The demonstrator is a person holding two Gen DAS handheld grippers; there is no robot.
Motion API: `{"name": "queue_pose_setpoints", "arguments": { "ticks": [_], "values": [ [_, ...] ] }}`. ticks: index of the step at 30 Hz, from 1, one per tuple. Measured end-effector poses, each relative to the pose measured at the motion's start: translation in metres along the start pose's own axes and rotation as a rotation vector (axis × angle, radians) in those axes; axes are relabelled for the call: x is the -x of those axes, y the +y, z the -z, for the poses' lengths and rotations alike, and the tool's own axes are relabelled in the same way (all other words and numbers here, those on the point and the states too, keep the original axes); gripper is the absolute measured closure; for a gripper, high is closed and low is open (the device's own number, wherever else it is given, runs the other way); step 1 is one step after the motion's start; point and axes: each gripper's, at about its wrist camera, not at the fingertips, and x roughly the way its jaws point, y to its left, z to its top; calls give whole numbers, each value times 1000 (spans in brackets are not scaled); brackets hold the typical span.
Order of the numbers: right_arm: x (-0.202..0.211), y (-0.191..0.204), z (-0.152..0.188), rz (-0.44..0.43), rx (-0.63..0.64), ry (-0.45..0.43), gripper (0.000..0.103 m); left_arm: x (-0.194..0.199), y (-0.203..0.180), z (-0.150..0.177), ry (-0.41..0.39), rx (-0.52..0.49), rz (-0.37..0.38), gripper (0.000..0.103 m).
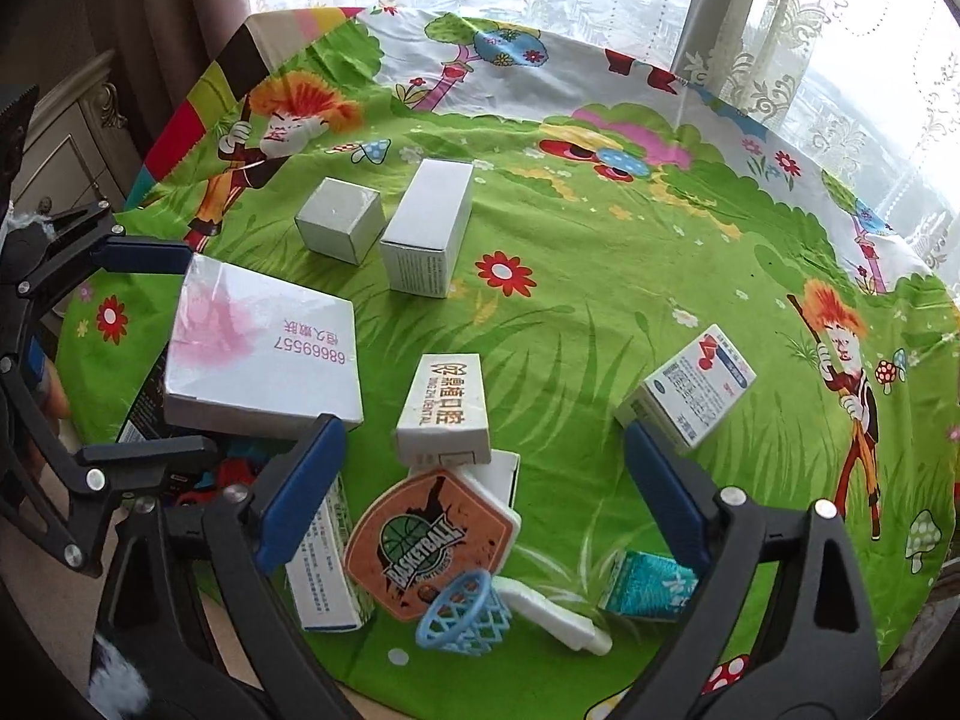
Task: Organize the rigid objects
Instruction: 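Grasp the pink-printed white box with the left tool while the right tool grasps the DING ZHI DENTAL box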
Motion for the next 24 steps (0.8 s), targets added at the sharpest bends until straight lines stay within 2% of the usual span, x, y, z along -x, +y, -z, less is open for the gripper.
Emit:
{"name": "queue_pose_setpoints", "arguments": {
  "ticks": [5,7,9,10,11,14,24],
  "values": [
    [-19,0,-5,-2,29,44,23,-4,1,-3,8,-23,19,7],
    [-24,0,-7,0,41,56,29,-5,1,-4,11,-32,25,18],
    [-28,0,-8,-5,41,67,46,-7,1,-4,24,-34,31,26],
    [-30,-2,-9,-16,31,73,51,-8,0,-3,30,-39,32,30],
    [-32,-3,-9,-27,21,79,57,-9,0,-3,32,-41,35,31],
    [-32,-4,-9,-31,13,73,66,-8,0,-3,30,-33,45,33],
    [-12,-8,-12,-40,-26,3,67,9,7,-9,-38,50,22,33]
  ]
}}
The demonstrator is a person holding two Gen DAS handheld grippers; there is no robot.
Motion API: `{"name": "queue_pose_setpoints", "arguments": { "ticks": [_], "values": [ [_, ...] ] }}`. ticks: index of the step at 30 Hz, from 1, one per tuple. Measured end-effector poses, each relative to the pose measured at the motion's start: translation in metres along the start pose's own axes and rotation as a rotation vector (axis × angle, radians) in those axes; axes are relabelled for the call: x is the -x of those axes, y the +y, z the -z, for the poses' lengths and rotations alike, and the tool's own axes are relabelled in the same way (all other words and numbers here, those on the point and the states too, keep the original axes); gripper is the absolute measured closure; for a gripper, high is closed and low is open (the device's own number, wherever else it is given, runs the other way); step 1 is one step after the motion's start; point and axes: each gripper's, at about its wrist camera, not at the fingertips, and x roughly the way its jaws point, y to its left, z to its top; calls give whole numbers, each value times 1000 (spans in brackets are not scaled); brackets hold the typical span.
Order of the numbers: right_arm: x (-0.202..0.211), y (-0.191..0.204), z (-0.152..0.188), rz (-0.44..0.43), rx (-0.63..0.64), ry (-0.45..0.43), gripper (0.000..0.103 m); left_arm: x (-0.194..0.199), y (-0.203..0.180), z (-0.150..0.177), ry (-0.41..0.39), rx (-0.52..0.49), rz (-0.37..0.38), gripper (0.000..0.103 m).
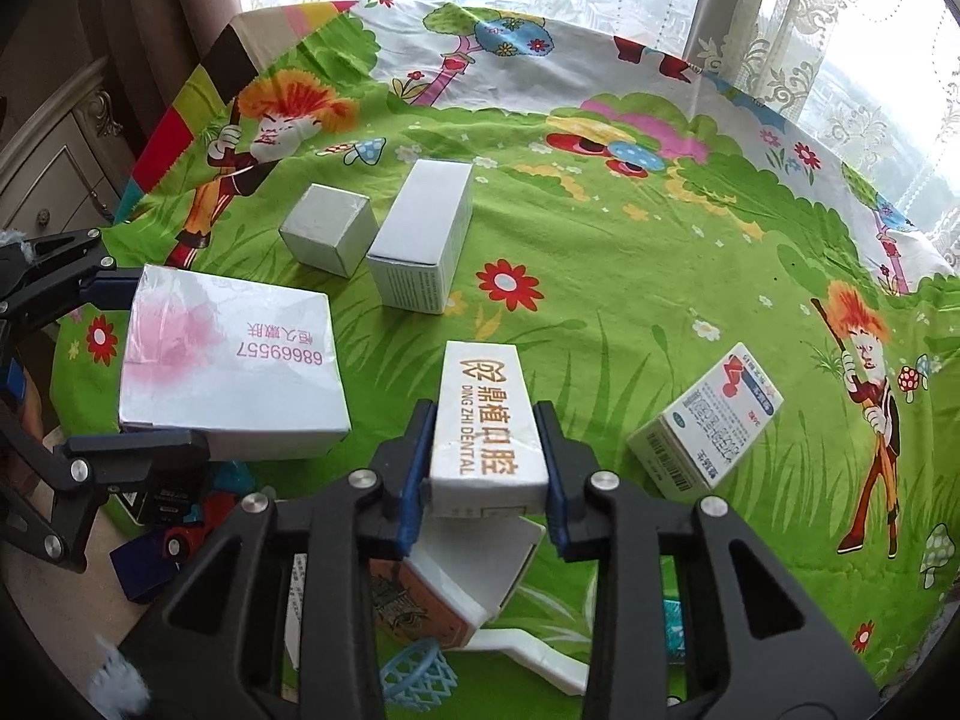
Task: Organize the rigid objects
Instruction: 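Grasp the pink-printed white box with the left tool while the right tool grasps the DING ZHI DENTAL box, then carry both boxes over the purple box and open the left tool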
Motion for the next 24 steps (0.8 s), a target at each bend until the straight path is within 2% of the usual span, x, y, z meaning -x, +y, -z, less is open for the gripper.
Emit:
{"name": "queue_pose_setpoints", "arguments": {
  "ticks": [5,8,24],
  "values": [
    [23,-6,5,3,-34,-40,67,18,1,-1,-51,74,-22,33],
    [37,-10,12,0,-57,-56,67,27,-5,1,-76,112,-9,33],
    [97,-14,76,28,-137,-101,67,57,-77,8,-122,103,41,33]
  ]
}}
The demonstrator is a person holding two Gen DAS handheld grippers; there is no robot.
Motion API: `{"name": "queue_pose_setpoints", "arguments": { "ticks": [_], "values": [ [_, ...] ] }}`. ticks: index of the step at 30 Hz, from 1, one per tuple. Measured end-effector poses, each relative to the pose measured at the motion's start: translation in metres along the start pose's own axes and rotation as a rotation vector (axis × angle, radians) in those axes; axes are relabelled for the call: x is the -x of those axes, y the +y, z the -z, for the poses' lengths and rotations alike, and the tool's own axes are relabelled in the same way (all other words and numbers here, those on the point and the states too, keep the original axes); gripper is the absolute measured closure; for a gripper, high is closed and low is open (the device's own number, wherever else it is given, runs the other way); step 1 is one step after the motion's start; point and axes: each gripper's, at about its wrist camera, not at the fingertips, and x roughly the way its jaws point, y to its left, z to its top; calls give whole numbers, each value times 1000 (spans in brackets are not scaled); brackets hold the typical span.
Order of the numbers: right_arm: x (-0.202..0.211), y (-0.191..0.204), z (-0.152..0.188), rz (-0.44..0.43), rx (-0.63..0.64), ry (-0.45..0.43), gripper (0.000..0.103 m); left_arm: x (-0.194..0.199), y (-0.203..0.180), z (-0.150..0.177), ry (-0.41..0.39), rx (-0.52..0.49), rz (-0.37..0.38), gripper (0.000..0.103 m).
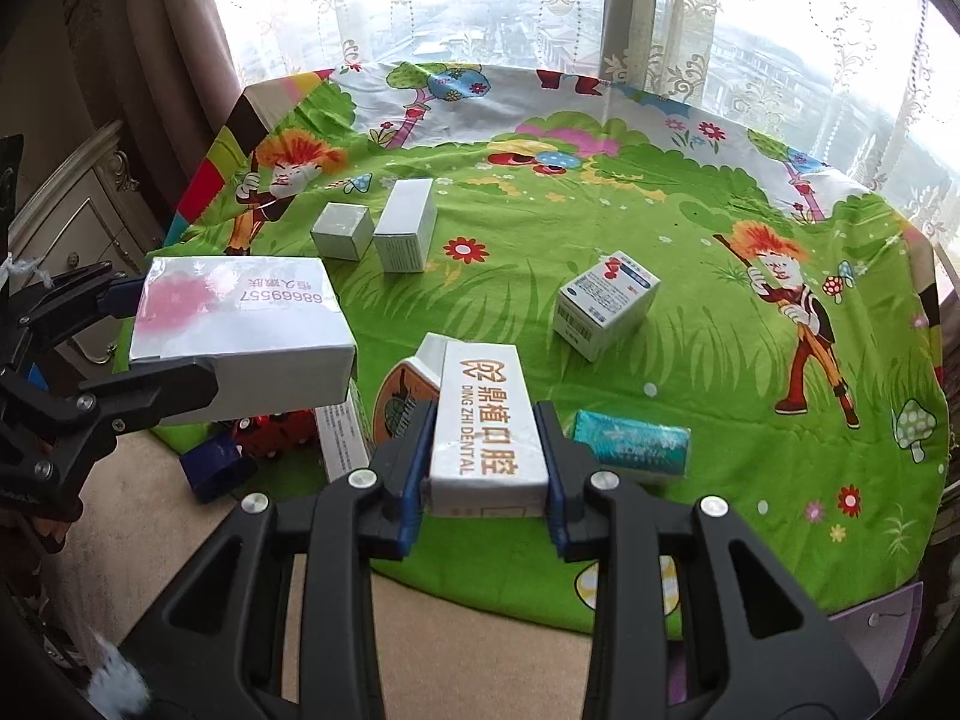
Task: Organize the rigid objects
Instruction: 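Carry both boxes over the purple box and open the left tool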
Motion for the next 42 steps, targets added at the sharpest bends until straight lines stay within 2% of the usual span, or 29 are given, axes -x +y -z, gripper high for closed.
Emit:
{"name": "queue_pose_setpoints", "arguments": {
  "ticks": [16,32,42],
  "values": [
    [59,-52,69,73,-137,-13,67,-8,-84,19,41,-42,112,33],
    [111,-164,147,270,-365,-15,67,-46,-198,27,143,-218,240,33],
    [129,-204,181,346,-444,-8,67,-62,-262,48,232,-343,340,33]
  ]
}}
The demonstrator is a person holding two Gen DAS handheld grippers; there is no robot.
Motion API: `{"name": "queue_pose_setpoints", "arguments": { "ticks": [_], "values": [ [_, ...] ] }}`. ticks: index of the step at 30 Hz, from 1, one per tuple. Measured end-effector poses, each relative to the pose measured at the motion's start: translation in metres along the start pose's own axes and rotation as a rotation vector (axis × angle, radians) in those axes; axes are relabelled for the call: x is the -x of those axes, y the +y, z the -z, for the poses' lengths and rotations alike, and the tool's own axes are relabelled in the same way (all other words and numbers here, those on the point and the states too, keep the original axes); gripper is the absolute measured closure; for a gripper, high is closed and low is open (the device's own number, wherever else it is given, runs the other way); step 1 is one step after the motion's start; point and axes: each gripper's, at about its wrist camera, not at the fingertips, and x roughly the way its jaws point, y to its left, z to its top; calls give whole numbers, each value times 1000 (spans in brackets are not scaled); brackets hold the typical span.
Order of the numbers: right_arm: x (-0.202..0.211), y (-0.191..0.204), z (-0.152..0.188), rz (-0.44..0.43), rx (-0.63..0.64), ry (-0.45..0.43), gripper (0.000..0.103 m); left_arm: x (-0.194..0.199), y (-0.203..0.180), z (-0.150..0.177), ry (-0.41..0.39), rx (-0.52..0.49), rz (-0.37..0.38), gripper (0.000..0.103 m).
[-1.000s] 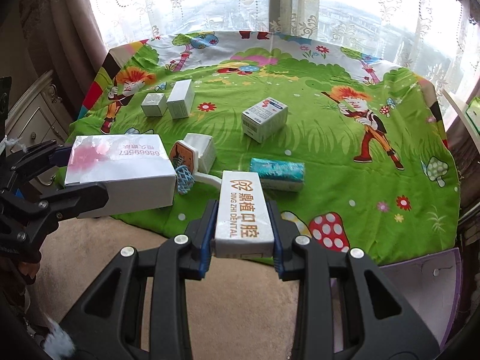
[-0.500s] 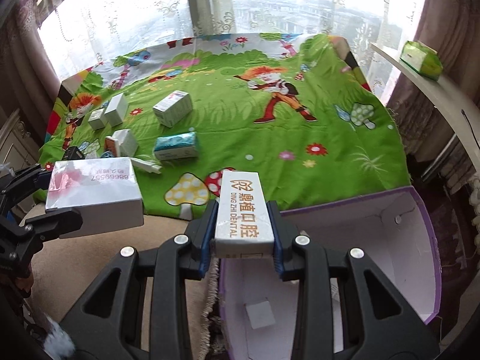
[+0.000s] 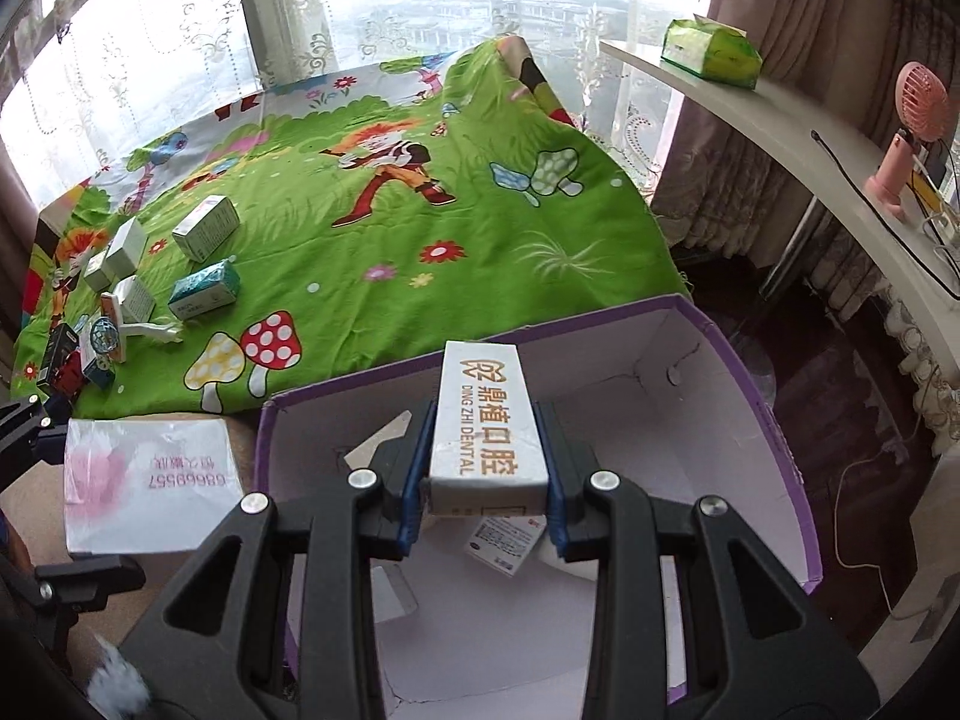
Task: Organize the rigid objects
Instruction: 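Carry both boxes over the purple box and open the left tool, then open the right tool to drop the dental box, then withdraw both tools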
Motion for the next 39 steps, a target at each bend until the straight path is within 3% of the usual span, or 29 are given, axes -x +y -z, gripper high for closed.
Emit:
{"name": "queue_pose_setpoints", "arguments": {
  "ticks": [14,18,27,28,31,39],
  "values": [
    [11,-63,32,102,-81,38,67,-37,-62,-4,101,-129,128,31],
    [13,-76,40,127,-98,52,67,-40,-65,-3,116,-139,109,24],
    [8,-100,55,183,-156,97,66,-15,-24,-2,46,4,62,22],
    [7,-103,56,191,-165,99,64,-12,-18,0,39,26,54,22],
    [6,-107,57,205,-178,102,47,-1,1,5,12,94,35,22],
    [9,-96,50,187,-165,75,43,25,40,25,-62,232,-45,22]
  ]
}}
